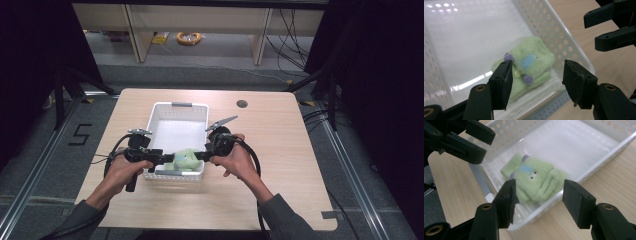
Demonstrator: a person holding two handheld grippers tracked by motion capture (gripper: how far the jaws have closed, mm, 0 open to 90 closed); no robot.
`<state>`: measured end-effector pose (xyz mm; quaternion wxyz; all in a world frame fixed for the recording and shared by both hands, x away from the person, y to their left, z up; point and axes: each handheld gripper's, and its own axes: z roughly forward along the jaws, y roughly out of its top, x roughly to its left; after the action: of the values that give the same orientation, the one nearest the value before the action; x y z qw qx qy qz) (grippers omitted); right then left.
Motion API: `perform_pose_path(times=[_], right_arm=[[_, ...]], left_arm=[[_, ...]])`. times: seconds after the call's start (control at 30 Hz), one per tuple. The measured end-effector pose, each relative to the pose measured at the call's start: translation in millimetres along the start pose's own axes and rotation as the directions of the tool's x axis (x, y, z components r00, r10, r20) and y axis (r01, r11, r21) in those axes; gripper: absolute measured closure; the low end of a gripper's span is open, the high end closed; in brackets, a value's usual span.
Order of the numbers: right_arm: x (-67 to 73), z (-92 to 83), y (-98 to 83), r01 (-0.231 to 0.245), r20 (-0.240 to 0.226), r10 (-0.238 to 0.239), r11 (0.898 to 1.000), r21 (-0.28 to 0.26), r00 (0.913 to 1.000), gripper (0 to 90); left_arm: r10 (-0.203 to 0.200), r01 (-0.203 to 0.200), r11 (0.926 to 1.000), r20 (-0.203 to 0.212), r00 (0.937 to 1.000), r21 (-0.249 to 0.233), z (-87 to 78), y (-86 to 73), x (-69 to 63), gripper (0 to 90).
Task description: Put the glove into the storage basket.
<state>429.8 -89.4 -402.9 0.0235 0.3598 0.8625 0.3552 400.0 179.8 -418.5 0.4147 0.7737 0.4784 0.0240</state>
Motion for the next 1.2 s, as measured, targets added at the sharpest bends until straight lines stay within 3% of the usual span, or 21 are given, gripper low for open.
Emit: perform_pose_path(times=[0.03, 0.1, 0.17, 0.2, 0.27, 0.3, 0.33, 0.53, 0.57, 0.63, 0.67, 0.8, 0.83, 0.93, 0.97, 1.03, 1.07, 1.2], right_arm=[[-0.2, -1.0, -2.5, -0.002, 0.003, 0.002, 1.0, -0.013, 1.0, 45.3], [-1.7, -4.4, -7.0, 0.004, -0.007, -0.004, 1.0, -0.024, 1.0, 44.1], [-2.4, -8.0, -12.1, -0.021, 0.006, 0.021, 1.0, -0.017, 0.9998, 43.8], [-4.5, -9.3, -14.3, 0.003, -0.003, -0.003, 0.999, -0.032, 1.0, 43.8], [-6.7, -13.1, -19.6, -0.003, -0.029, 0.001, 0.999, -0.044, 0.9996, 43.1], [-5.2, -15.9, -21.5, -0.03, -0.028, 0.029, 0.999, -0.031, 0.9992, 42.4], [-9.4, -19.2, -25.6, -0.012, -0.021, 0.011, 0.998, -0.058, 0.9997, 41.5], [-14.2, -29.0, -37.3, -0.014, -0.045, 0.01, 0.997, -0.08, 0.9989, 38.9], [-13.9, -31.6, -39.7, -0.029, -0.044, 0.026, 0.997, -0.076, 0.9987, 38.3], [-15.5, -37.9, -47.3, -0.018, -0.042, 0.015, 0.996, -0.093, 0.999, 36.4], [-13.9, -40.5, -50.0, -0.039, -0.039, 0.036, 0.995, -0.091, 0.9986, 35.7], [-14.2, -45.4, -57.2, -0.044, -0.054, 0.038, 0.993, -0.111, 0.9978, 34.3], [-16.4, -46.6, -60.0, -0.024, -0.047, 0.019, 0.992, -0.127, 0.9987, 33.8], [-15.6, -50.6, -66.9, -0.034, -0.036, 0.029, 0.991, -0.13, 0.9989, 32.9], [-17.1, -50.3, -69.3, -0.02, -0.044, 0.014, 0.99, -0.14, 0.9989, 32.7], [-15.2, -52.5, -74.6, -0.038, -0.038, 0.033, 0.989, -0.144, 0.9987, 31.2], [-16.8, -52.9, -76.7, -0.023, -0.038, 0.018, 0.989, -0.146, 0.9991, 30.9], [-15.1, -57.3, -84.7, -0.041, -0.047, 0.034, 0.988, -0.148, 0.9983, 29.4]], left_arm=[[-0.023, 0.023, 0.9995, 0.004, 0.9997, -0.022, 0.4, -1.4, -4.0, 40.1], [-0.015, 0.015, 0.9996, 0.026, 0.9996, -0.024, -2.3, -3.3, -8.7, 38.8], [-0.01, 0.012, 0.9992, 0.046, 0.9989, -0.037, -5.3, -4.6, -12.2, 38.6], [-0.006, 0.009, 0.9989, 0.058, 0.9983, -0.046, -7.3, -5.9, -15.3, 38.6], [0.0, 0.004, 0.9985, 0.067, 0.9977, -0.054, -9.3, -7.3, -17.9, 38.4], [0.001, 0.003, 0.9984, 0.074, 0.9973, -0.057, -10.4, -8.4, -19.6, 38.3], [0.01, -0.006, 0.9985, 0.076, 0.9971, -0.055, -12.0, -10.9, -22.3, 37.9], [0.03, -0.026, 0.9988, 0.098, 0.9947, -0.041, -13.0, -19.6, -30.8, 34.7], [0.038, -0.033, 0.9985, 0.107, 0.9935, -0.044, -13.1, -22.3, -33.7, 34.4], [0.07, -0.066, 0.9968, 0.108, 0.9916, -0.045, -12.5, -28.5, -42.4, 32.8], [0.077, -0.073, 0.9964, 0.109, 0.991, -0.043, -12.4, -30.8, -45.6, 32.1], [0.092, -0.087, 0.9952, 0.124, 0.9879, -0.043, -10.0, -37.4, -55.6, 29.9], [0.097, -0.093, 0.9949, 0.132, 0.9865, -0.04, -9.7, -38.6, -57.2, 29.0], [0.115, -0.109, 0.9929, 0.141, 0.9834, -0.047, -7.4, -43.6, -65.8, 23.4], [0.127, -0.121, 0.9915, 0.142, 0.9818, -0.048, -6.7, -45.1, -68.1, 23.4], [0.137, -0.131, 0.9899, 0.141, 0.9804, -0.055, -4.5, -48.1, -73.3, 16.9], [0.147, -0.14, 0.9884, 0.138, 0.9795, -0.057, -4.5, -49.2, -75.1, 16.5], [0.181, -0.17, 0.9818, 0.147, 0.9723, -0.084, -2.0, -56.2, -82.7, 15.0]])
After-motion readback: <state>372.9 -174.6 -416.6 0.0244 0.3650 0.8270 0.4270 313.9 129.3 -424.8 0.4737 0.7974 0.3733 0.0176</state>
